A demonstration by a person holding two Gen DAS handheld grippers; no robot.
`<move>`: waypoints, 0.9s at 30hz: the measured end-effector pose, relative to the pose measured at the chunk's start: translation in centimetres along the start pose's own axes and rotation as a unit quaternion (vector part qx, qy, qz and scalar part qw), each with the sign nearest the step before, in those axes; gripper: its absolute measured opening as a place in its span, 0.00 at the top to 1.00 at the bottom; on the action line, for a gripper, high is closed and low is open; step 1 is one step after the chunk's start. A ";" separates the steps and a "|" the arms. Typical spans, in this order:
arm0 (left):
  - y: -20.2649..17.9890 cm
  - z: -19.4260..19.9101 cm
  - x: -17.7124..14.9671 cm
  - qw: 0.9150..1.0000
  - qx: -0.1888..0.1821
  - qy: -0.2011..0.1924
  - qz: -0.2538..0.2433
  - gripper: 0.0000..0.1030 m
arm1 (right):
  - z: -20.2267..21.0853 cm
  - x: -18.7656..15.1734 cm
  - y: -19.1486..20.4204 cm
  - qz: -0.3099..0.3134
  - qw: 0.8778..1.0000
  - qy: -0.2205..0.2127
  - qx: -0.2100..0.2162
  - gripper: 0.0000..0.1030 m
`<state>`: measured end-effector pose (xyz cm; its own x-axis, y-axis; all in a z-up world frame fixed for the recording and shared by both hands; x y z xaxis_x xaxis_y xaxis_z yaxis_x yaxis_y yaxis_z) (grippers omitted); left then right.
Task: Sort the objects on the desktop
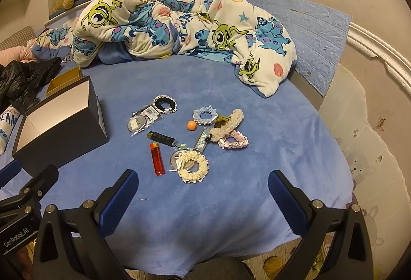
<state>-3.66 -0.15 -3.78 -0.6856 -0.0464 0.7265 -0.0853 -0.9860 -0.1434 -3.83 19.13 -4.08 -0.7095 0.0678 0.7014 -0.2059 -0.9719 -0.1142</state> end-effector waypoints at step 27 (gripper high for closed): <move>-0.5 -0.3 0.1 1.000 0.005 -0.002 -0.004 0.00 | -0.9 -0.1 -1.0 -0.039 0.999 0.019 0.030 0.00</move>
<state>-3.88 0.43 -3.88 -0.6814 -0.0397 0.7308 -0.0836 -0.9878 -0.1315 -4.14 20.27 -4.64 -0.7185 0.1517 0.6787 -0.2224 -0.9748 -0.0175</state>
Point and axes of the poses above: each gripper's, at about its wrist camera, not at the fingertips, and z roughly against the way its jaws point, y to its left, x to its top, the point moved 6 cm from there along -z, roughly the way its jaws point, and after that the axes turned 5 degrees about -x, right-handed, at the moved point
